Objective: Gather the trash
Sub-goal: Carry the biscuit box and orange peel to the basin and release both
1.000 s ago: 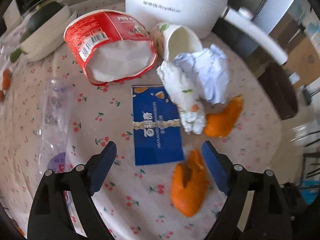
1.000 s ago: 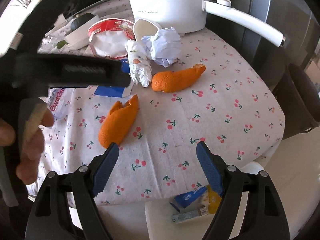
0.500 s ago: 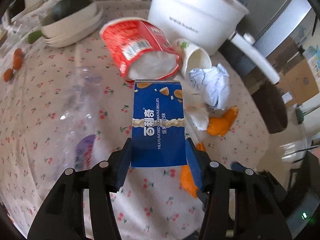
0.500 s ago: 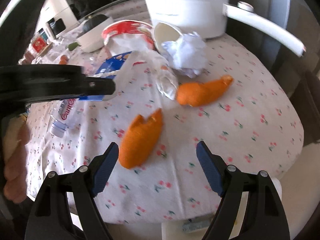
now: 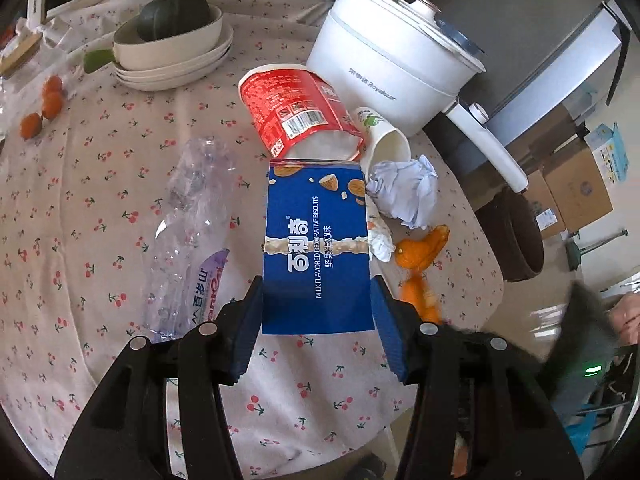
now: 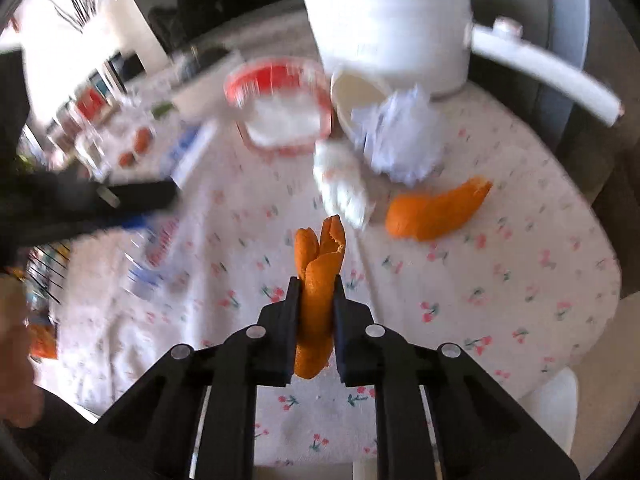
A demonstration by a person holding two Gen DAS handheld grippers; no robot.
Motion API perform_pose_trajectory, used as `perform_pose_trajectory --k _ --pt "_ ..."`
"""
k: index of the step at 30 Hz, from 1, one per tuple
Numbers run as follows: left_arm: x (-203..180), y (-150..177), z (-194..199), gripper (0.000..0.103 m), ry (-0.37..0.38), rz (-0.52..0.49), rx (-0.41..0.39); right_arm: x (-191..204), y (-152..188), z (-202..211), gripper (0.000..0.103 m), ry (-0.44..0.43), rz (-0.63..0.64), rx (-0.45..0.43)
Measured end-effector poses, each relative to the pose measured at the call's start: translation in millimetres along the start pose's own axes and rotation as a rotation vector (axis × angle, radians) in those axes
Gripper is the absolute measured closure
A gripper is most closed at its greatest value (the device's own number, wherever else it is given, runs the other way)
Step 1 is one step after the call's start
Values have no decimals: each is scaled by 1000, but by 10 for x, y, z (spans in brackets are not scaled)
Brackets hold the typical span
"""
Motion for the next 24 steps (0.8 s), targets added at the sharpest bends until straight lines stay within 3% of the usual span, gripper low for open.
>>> perform_pose_trajectory --k 6,11,16,24 --pt "-203 136 5 53 17 -51 7 -318 81 124 88 25 -64 24" --pt "-363 229 -21 53 29 -94 15 -459 117 435 88 20 -87 -12" --pt "-561 370 -89 53 32 -147 22 -707 220 581 88 68 -122 -6" --pt "-1036 817 -349 53 122 -225 144 -1007 531 680 87 146 -130 56"
Point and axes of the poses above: each gripper's, at about its wrist camera, not at the fingertips, and z roughly against the way its jaws point, x to its left, y to its underside, the point moved 9 cm from there along -z, roughly the way its jaws point, and after that the axes turned 6 degrees about x, right-handed, at the moved point
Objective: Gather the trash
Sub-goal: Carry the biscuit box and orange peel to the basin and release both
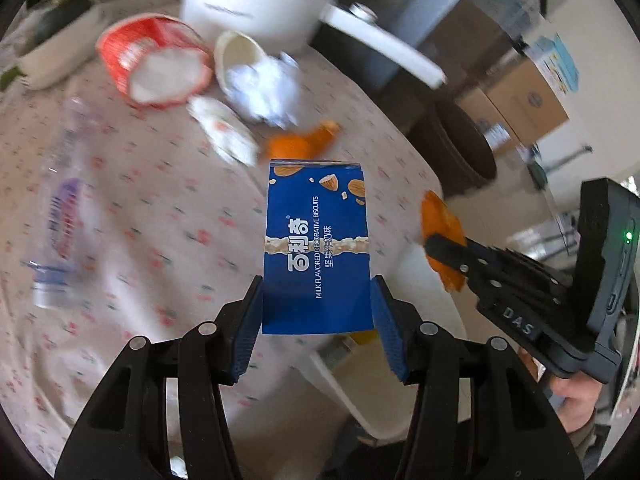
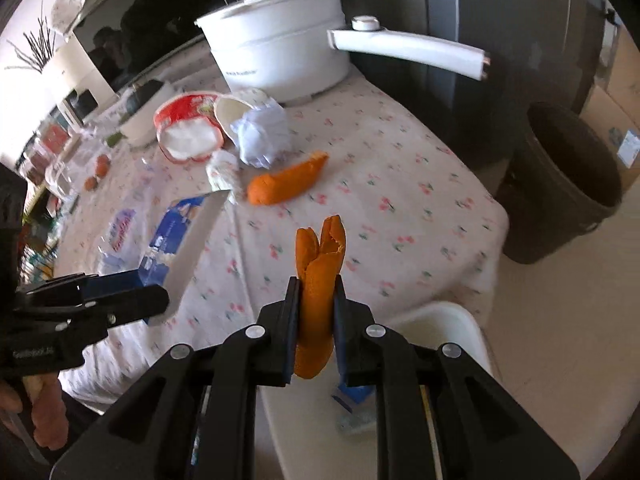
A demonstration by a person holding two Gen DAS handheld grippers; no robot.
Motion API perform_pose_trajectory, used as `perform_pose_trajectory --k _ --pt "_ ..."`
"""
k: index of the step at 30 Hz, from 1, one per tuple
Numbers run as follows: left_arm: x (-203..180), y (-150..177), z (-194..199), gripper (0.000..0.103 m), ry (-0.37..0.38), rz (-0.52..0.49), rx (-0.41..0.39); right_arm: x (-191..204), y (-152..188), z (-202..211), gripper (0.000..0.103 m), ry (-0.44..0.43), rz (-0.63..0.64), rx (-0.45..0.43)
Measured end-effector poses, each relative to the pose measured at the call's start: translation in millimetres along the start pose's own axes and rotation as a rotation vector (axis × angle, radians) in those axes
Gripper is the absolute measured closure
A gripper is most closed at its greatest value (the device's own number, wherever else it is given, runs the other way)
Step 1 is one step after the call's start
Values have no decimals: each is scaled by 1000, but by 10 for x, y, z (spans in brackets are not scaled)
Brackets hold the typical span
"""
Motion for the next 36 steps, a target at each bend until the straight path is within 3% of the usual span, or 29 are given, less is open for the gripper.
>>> perform_pose_trajectory --k 7,14,23,36 --pt "-352 137 -288 53 -10 -101 57 -347 397 -51 87 84 -12 98" --pt "-632 312 -593 53 -16 -169 125 -709 709 66 87 169 -25 121" --pt "-960 522 -866 53 -33 -255 196 -915 859 219 87 202 -69 122" --pt "-957 572 -1113 49 -65 -267 256 -899 866 196 83 220 -68 137"
Point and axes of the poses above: each gripper's, at about its wrist camera, not at the fingertips, and z roughly against the way its jaws point, x to its left, y to its underside, the point moved 9 cm from there along -z, roughly the way its jaws point, and after that the axes turned 6 degrees about x, right-handed, at the moved point
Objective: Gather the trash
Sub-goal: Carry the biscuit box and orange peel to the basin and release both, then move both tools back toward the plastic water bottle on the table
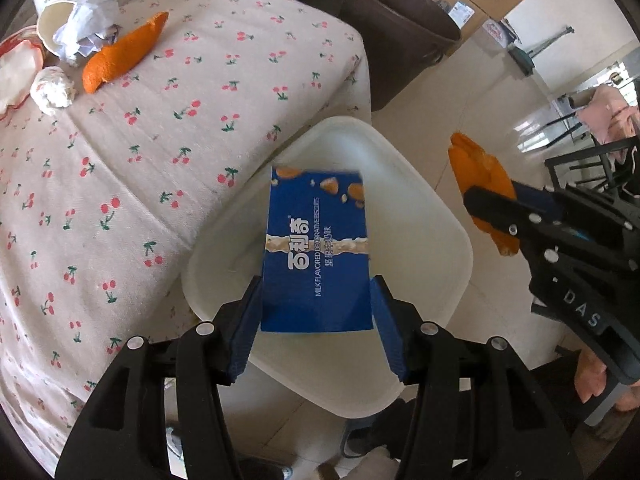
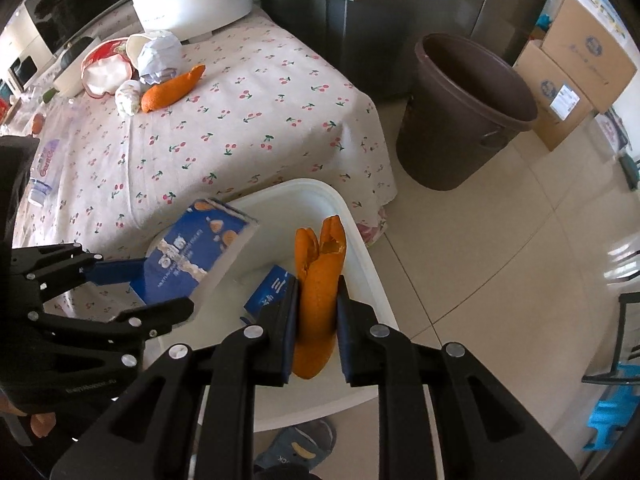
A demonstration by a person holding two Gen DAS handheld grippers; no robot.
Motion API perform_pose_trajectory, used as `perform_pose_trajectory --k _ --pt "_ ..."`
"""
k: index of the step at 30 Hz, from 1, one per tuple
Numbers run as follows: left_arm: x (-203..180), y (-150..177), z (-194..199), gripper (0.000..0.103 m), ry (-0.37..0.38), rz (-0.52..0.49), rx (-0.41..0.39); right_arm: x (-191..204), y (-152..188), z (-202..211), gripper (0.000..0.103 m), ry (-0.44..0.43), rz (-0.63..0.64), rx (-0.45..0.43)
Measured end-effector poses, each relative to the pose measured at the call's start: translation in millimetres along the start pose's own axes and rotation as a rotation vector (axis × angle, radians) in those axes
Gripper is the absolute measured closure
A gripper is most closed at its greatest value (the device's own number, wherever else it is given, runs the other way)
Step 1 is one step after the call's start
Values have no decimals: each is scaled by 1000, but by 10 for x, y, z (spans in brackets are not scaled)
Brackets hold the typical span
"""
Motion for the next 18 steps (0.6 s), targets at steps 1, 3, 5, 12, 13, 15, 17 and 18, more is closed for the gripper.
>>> perform_pose_trajectory --k 1,3,5,12,13,15,17,18 --pt "-16 10 -16 36 5 -7 11 -2 -10 -6 82 0 -2 1" --pt "-4 10 -22 17 -25 -9 9 -13 -38 -14 76 9 -10 3" --pt "14 -4 18 16 -57 -23 -10 -13 -75 13 67 13 -15 -13" --pt "161 -78 240 16 -55 21 -66 22 -156 58 65 -3 -14 -39" --pt "182 -83 259 16 -55 26 -72 26 -163 56 65 -3 -13 -39" --pt "222 -86 303 16 -53 40 -84 32 -173 64 64 -6 -14 -44" --pt "237 -86 331 16 -46 51 -92 36 -186 75 63 -9 -17 -50" --pt "275 -83 355 16 -43 52 -95 42 -194 82 63 -11 -18 -53"
Point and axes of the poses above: each gripper's, at about its wrist camera, not at the fingertips, and z roughly against the way its jaws point, x to its left, y to its underside, the point moved 9 cm from there along -z, roughly the way its jaws point, and after that the axes turned 6 degrees about x, right-handed, at the moved point
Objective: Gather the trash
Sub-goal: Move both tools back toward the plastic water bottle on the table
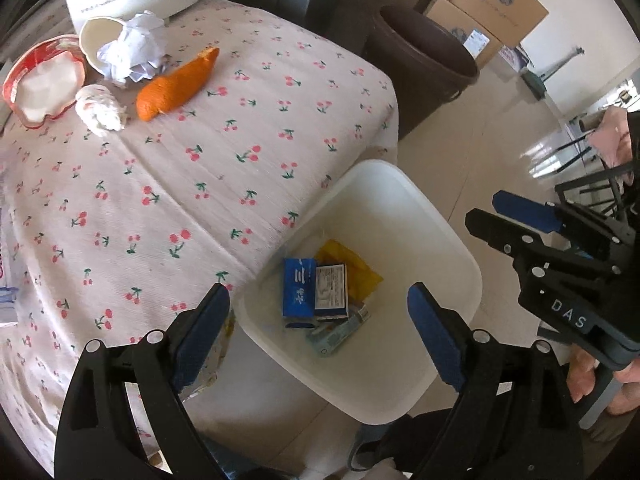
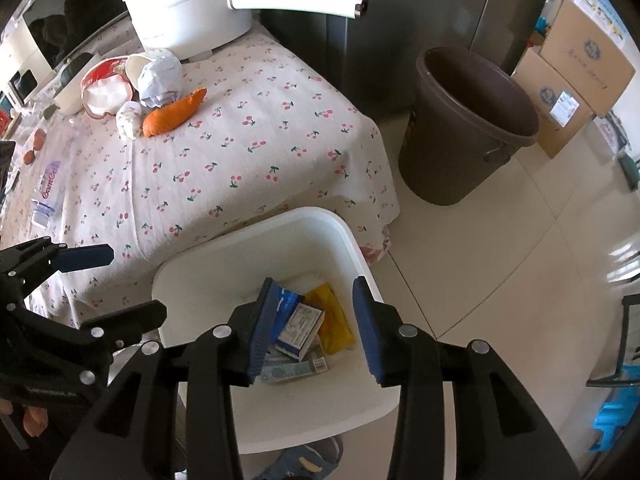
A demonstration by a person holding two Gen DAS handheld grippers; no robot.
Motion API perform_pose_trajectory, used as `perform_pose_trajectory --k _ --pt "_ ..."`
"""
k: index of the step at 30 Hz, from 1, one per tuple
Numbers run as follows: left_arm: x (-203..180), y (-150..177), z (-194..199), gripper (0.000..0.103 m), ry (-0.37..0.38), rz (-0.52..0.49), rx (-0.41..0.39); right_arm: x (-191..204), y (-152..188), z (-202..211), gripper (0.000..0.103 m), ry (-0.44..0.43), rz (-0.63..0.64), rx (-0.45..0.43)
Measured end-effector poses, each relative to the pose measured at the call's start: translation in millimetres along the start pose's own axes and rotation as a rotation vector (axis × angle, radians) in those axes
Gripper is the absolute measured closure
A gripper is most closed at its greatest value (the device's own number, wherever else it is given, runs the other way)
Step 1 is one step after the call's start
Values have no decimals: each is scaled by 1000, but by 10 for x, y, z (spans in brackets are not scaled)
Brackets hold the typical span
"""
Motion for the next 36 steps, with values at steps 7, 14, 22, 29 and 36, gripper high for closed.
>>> perform_pose_trajectory --k 7,14,22,29,36 --pt "114 -15 168 16 -22 -8 -41 54 -49 -20 58 0 0 -4" --pt "336 -84 252 16 -28 42 -50 186 -171 -65 48 4 13 -18" --pt "811 -164 456 16 -49 144 -71 541 -360 -156 47 -23 58 -21" --pt "1519 -207 774 16 -64 314 -127 959 -627 -253 42 -46 134 -33" --pt "2407 -145 1140 16 -64 509 -195 1312 -835 -394 41 -152 154 -17"
Point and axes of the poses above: each gripper's, at about its wrist camera, not at the fingertips, and z roughly against the way its jaws point, x to its left, y to its underside, the point moved 9 cm from there along -z, roughly the way its jaws point, and after that the axes turned 6 degrees about x, right-handed, at the moved point
